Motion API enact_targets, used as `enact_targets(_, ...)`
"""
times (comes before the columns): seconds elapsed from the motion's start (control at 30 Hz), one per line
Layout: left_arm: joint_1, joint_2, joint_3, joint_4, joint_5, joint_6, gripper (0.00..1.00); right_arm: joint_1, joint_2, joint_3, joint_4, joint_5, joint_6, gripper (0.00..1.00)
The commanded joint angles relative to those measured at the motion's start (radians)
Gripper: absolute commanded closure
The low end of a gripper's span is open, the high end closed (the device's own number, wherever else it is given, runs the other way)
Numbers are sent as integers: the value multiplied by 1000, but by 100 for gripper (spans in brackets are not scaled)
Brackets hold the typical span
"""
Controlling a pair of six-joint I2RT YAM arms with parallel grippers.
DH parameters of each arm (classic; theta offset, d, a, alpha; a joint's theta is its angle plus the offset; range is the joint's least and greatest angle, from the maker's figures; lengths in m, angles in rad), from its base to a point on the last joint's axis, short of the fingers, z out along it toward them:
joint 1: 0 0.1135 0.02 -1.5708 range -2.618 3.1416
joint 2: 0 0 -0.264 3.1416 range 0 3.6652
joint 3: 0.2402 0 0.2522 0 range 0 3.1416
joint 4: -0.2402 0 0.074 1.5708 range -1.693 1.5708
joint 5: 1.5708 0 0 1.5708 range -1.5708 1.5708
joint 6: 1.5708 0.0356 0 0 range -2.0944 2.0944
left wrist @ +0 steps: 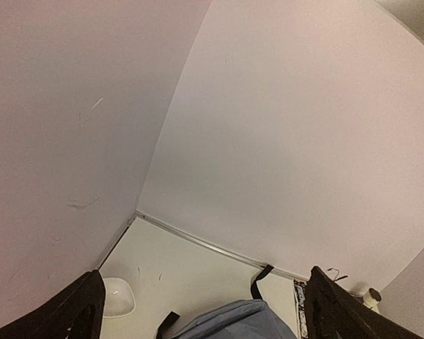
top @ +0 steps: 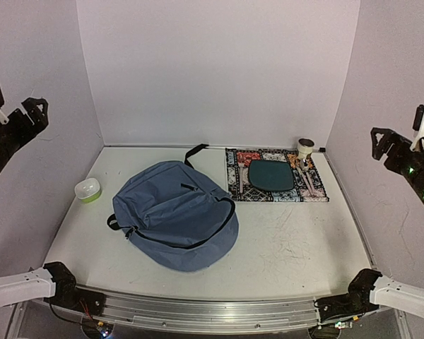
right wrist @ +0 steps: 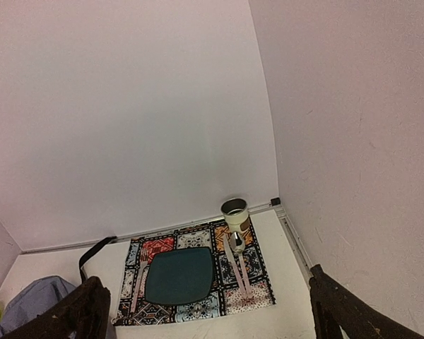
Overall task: Pack the student bag
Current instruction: Reset both arms
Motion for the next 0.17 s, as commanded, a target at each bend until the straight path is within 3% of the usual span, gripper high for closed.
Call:
enact_targets(0.0, 5, -37, -3, 47, -33, 37, 0, -3, 6, -10, 37, 36, -17, 2)
enact_targets(0.13, 5, -46, -18, 46, -25, 29, 0, -2, 14, -23, 58, 38, -16, 2)
